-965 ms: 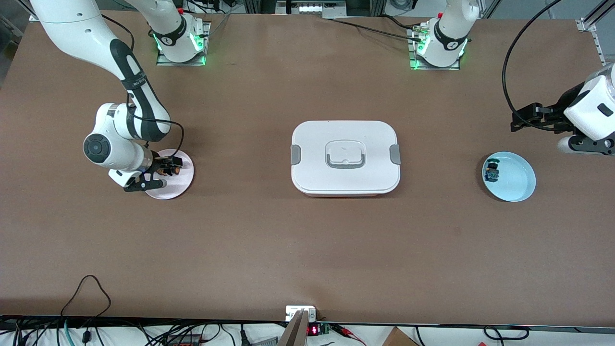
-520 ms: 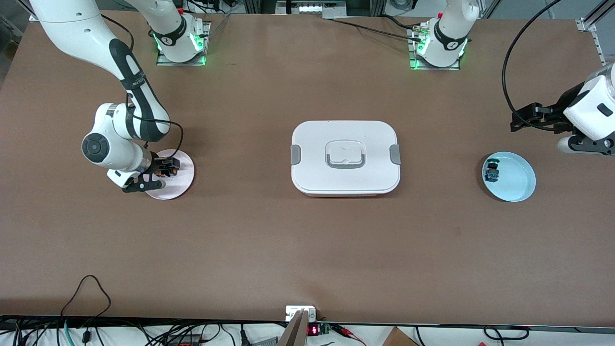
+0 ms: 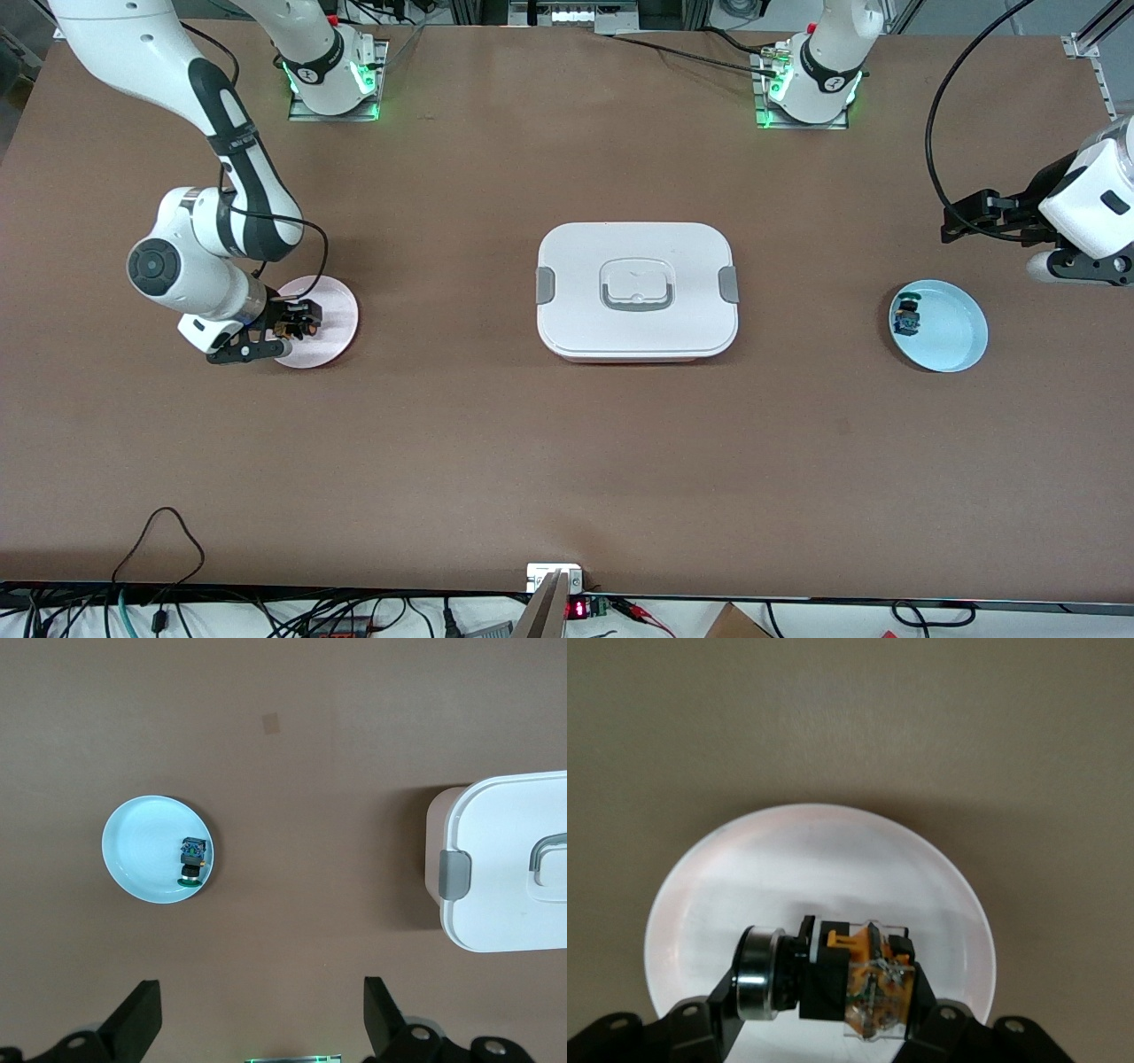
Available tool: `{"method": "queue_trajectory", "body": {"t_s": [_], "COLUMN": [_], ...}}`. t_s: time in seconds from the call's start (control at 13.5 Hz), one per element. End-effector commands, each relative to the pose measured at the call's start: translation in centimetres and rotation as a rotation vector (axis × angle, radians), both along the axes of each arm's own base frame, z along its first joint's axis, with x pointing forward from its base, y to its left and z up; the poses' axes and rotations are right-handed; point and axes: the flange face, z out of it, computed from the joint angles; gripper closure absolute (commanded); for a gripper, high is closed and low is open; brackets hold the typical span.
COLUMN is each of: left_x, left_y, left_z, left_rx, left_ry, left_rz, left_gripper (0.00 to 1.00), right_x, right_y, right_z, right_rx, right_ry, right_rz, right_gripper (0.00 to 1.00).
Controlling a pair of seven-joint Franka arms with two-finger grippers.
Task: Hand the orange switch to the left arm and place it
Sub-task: 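Close the right gripper on the orange switch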
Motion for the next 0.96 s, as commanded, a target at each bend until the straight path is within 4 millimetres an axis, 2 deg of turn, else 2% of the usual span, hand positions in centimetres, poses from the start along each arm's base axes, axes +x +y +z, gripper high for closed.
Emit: {"method": "queue_trajectory", "body": {"t_s": [0.0, 0.15, 0.3, 0.52, 0.74, 0.89], "left_x": [0.1, 0.1, 0.2, 0.4, 0.7, 1.5], "left_y": [-0.2, -0.1, 0.0, -0.1, -0.8, -0.6], "left_z": [0.6, 0.7, 0.6, 0.4, 0.5, 1.8], "left_rx": [-0.005, 0.001, 0.007, 0.067, 0.054, 0.026], "left_ry": [0.001, 0.000, -0.001, -0.007, -0.029, -0.129], "left_rz": [-0.008, -0.006, -0.007, -0.022, -0.037, -0.029], "left_gripper": [0.00, 0.00, 0.00, 0.00, 0.00, 0.00], "right_x": [0.6, 1.9, 3.0, 4.1, 4.3, 3.8], "right_y": [0.4, 1.2, 4.2, 6.6, 8.8, 9.9], "right_z": [4.6, 8.2, 11.6, 16.1, 20.8, 23.0], "right_rx": [0.019, 0.031, 0.038, 0.072, 0.233, 0.329], "right_ry": [-0.030, -0.037, -0.057, -0.081, -0.121, -0.163], "right_rz": [0.024, 0.041, 0.090, 0.127, 0.192, 0.290], "right_gripper": [0.95, 0.95, 0.96, 0.98, 0.98, 1.00]}}
